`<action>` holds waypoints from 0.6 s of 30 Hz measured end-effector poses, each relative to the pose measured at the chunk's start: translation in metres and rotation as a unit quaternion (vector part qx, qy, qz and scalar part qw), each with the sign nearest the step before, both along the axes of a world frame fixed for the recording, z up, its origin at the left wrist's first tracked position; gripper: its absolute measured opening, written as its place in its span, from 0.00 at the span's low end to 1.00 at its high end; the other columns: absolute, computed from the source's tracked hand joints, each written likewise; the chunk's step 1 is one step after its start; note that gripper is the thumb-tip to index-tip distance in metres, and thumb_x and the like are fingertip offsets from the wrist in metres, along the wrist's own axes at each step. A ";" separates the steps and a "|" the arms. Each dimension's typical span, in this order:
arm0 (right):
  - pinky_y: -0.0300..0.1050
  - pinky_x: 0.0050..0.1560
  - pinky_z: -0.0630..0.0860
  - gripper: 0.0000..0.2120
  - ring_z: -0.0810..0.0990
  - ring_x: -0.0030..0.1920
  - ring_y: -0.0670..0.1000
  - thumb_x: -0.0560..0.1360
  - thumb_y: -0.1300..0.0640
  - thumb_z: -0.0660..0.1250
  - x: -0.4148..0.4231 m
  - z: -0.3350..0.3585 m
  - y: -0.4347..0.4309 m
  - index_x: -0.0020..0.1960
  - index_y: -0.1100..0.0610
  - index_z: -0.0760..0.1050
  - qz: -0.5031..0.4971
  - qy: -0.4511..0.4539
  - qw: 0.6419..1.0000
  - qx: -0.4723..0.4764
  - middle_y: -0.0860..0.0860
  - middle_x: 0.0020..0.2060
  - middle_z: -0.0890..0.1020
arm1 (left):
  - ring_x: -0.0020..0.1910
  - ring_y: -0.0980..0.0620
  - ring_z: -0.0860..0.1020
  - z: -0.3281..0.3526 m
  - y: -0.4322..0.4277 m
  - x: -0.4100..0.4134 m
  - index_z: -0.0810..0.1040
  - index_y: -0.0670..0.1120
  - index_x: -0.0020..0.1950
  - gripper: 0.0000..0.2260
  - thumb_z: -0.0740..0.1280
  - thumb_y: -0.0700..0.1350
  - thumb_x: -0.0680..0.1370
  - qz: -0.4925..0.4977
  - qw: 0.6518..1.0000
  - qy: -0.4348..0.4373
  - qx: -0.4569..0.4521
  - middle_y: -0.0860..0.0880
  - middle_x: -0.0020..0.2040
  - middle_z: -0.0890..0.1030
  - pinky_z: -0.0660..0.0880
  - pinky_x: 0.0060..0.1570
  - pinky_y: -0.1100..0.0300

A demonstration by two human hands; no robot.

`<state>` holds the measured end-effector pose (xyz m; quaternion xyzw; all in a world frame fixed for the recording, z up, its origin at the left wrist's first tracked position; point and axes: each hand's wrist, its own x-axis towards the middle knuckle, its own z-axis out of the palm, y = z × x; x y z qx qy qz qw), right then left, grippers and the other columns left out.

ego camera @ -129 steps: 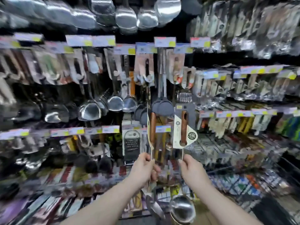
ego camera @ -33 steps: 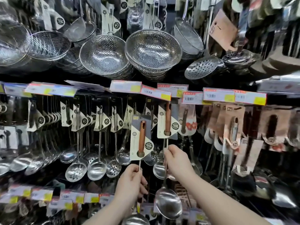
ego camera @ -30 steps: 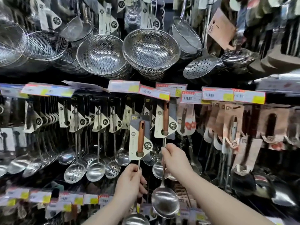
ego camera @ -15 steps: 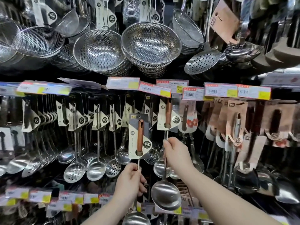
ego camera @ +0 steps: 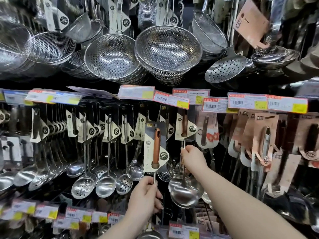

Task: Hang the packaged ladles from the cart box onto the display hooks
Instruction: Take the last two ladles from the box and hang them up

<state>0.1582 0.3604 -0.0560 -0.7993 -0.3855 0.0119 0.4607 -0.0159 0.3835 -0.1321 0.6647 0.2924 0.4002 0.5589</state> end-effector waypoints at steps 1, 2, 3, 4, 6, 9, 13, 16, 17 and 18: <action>0.45 0.34 0.68 0.17 0.72 0.33 0.54 0.79 0.51 0.55 0.004 -0.003 0.004 0.33 0.54 0.61 -0.006 -0.005 1.000 -0.009 0.50 0.30 0.71 | 0.24 0.50 0.75 0.001 0.002 0.001 0.73 0.48 0.43 0.07 0.59 0.42 0.79 0.001 1.000 -0.002 0.000 0.49 0.29 0.78 0.71 0.23 0.60; 0.45 0.33 0.66 0.16 0.72 0.33 0.53 0.79 0.51 0.55 0.008 -0.004 0.009 0.34 0.54 0.62 -0.009 -0.009 1.000 -0.015 0.49 0.31 0.72 | 0.24 0.50 0.75 0.002 0.004 0.002 0.73 0.48 0.43 0.07 0.59 0.42 0.79 0.002 1.000 -0.007 0.000 0.49 0.28 0.78 0.71 0.22 0.60; 0.45 0.33 0.66 0.15 0.73 0.34 0.52 0.79 0.51 0.55 0.010 -0.005 0.012 0.35 0.55 0.64 -0.012 -0.010 1.000 -0.022 0.49 0.32 0.73 | 0.23 0.49 0.75 0.002 0.005 0.002 0.73 0.47 0.43 0.07 0.59 0.42 0.79 0.000 1.000 -0.012 -0.001 0.50 0.28 0.78 0.70 0.22 0.60; 0.45 0.34 0.66 0.13 0.74 0.36 0.53 0.79 0.51 0.55 0.013 -0.006 0.015 0.38 0.55 0.66 -0.012 -0.009 0.999 -0.030 0.49 0.34 0.74 | 0.23 0.49 0.75 0.003 0.006 0.003 0.73 0.47 0.42 0.07 0.60 0.42 0.79 -0.001 1.000 -0.016 -0.001 0.50 0.27 0.78 0.70 0.21 0.60; 0.45 0.38 0.67 0.12 0.75 0.39 0.55 0.79 0.51 0.55 0.019 -0.010 0.023 0.40 0.55 0.67 -0.010 -0.005 0.999 -0.042 0.50 0.36 0.75 | 0.22 0.49 0.75 0.005 0.008 0.006 0.74 0.47 0.43 0.06 0.60 0.42 0.79 -0.001 1.000 -0.022 0.002 0.51 0.26 0.78 0.70 0.21 0.60; 0.45 0.41 0.69 0.12 0.76 0.42 0.58 0.79 0.52 0.56 0.027 -0.016 0.029 0.42 0.57 0.71 0.003 0.004 0.999 -0.041 0.52 0.38 0.76 | 0.21 0.50 0.76 0.007 0.009 0.011 0.74 0.48 0.45 0.05 0.61 0.42 0.79 0.003 1.000 -0.025 0.000 0.51 0.26 0.78 0.70 0.21 0.60; 0.45 0.47 0.70 0.15 0.78 0.54 0.59 0.78 0.50 0.58 0.030 -0.019 0.026 0.58 0.58 0.74 -0.013 -0.012 0.997 -0.070 0.57 0.53 0.80 | 0.21 0.50 0.76 0.009 0.008 0.017 0.74 0.47 0.47 0.04 0.60 0.40 0.79 -0.008 1.000 -0.030 -0.003 0.50 0.26 0.77 0.70 0.22 0.60; 0.45 0.45 0.69 0.17 0.78 0.54 0.57 0.77 0.46 0.59 0.018 -0.018 0.008 0.60 0.55 0.70 -0.047 -0.043 0.998 0.002 0.53 0.57 0.77 | 0.22 0.50 0.76 0.010 0.005 0.022 0.74 0.46 0.45 0.06 0.59 0.39 0.79 -0.021 0.999 -0.027 0.004 0.50 0.27 0.77 0.70 0.21 0.60; 0.45 0.44 0.70 0.17 0.78 0.51 0.54 0.77 0.43 0.58 0.011 -0.018 0.001 0.57 0.53 0.71 -0.025 -0.025 0.998 0.053 0.52 0.56 0.78 | 0.22 0.50 0.76 0.011 0.003 0.024 0.74 0.46 0.45 0.06 0.59 0.39 0.79 -0.022 0.999 -0.026 0.004 0.50 0.27 0.77 0.70 0.21 0.60; 0.46 0.44 0.72 0.17 0.78 0.49 0.51 0.76 0.40 0.56 0.002 -0.017 -0.006 0.53 0.52 0.72 0.020 0.029 0.995 0.097 0.50 0.54 0.79 | 0.22 0.51 0.75 0.011 0.001 0.026 0.74 0.47 0.45 0.07 0.59 0.38 0.79 -0.025 0.999 -0.025 0.002 0.49 0.28 0.77 0.70 0.21 0.60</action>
